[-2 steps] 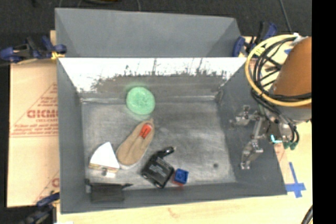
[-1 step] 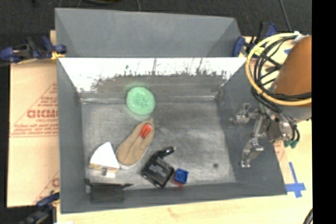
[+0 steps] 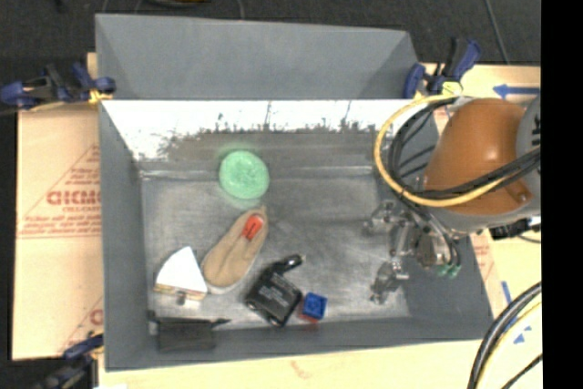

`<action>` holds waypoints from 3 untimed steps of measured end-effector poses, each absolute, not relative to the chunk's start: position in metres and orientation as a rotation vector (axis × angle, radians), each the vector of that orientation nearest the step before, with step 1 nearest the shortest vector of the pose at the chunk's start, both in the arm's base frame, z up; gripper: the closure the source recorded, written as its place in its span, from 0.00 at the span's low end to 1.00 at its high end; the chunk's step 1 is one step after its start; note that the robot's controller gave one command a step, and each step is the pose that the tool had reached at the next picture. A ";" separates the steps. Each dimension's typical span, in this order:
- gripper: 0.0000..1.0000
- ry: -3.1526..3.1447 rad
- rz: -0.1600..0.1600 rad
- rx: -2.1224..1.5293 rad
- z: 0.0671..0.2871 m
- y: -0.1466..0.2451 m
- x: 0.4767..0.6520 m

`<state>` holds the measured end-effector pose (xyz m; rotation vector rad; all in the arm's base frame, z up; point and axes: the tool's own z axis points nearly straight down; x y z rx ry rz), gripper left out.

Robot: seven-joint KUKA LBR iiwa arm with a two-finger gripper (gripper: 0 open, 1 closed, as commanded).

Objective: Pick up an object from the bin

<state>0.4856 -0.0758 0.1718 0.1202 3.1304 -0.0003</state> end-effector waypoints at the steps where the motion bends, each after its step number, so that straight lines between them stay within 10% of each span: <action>1: 0.00 3.133 -0.001 -0.220 0.159 -0.027 0.485; 3: 0.00 3.078 -0.009 -0.617 0.081 0.058 0.496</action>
Offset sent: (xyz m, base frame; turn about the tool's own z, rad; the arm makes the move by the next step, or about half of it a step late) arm 0.0044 0.0754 -0.0718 -0.2892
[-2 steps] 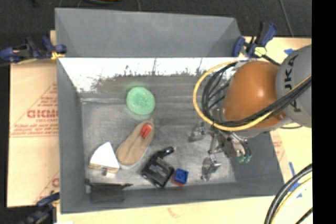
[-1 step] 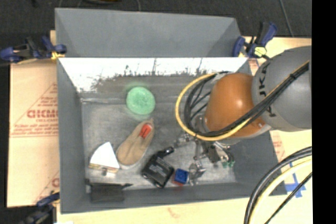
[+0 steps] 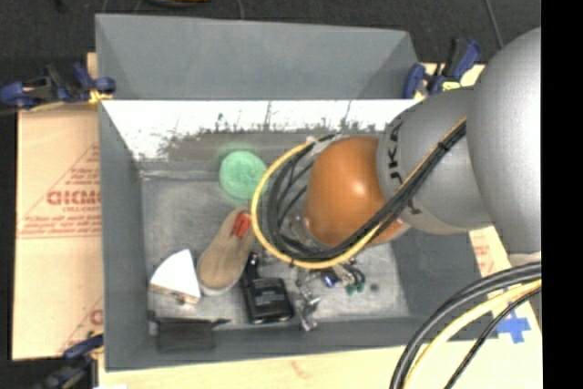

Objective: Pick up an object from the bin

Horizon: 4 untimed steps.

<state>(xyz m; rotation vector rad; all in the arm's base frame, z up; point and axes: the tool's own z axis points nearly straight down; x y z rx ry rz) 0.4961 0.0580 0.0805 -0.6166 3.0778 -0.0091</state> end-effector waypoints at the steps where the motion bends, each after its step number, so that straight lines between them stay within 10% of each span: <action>1: 1.00 3.079 -0.002 -0.578 0.074 0.087 0.505; 4: 1.00 3.087 -0.001 -0.582 0.081 0.086 0.503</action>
Offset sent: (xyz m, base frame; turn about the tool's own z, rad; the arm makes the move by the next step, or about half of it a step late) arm 0.0000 0.0000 0.0000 0.0000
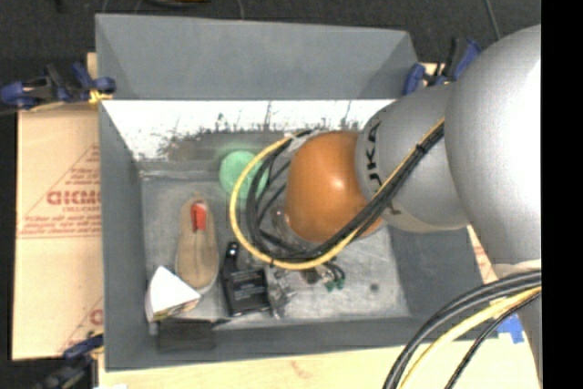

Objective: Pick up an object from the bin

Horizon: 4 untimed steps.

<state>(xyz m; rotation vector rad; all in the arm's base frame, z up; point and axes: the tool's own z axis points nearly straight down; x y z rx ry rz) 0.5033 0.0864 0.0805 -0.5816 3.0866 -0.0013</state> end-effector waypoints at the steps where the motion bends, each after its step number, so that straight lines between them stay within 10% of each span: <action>1: 1.00 3.088 -0.001 -0.581 0.094 0.086 0.503; 4: 1.00 3.084 -0.002 -0.581 0.126 0.086 0.505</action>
Offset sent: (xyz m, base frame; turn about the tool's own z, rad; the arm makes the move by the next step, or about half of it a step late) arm 0.0001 0.0000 0.0080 0.0000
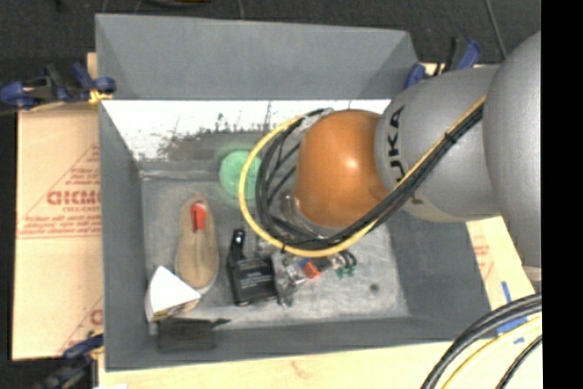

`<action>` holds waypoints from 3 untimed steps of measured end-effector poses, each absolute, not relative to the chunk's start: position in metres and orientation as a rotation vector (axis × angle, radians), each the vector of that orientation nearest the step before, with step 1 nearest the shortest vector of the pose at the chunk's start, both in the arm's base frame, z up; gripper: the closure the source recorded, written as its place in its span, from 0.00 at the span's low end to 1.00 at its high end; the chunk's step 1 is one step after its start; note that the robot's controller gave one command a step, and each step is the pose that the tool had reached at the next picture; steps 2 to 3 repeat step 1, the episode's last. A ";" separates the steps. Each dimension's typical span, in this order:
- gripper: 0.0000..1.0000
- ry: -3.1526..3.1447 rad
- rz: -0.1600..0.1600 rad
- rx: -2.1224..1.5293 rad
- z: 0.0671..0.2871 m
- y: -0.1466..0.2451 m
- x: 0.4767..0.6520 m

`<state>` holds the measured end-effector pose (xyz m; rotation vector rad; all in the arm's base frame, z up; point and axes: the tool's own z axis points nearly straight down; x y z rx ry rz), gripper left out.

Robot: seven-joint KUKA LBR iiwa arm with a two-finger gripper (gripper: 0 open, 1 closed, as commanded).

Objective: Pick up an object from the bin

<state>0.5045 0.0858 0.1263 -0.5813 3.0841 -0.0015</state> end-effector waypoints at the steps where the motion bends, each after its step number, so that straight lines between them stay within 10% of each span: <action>1: 1.00 3.088 -0.001 -0.582 0.135 0.085 0.504; 3: 1.00 3.088 -0.001 -0.582 0.135 0.085 0.504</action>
Offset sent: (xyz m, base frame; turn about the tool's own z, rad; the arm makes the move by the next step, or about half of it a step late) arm 0.0000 0.0001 0.0609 0.0000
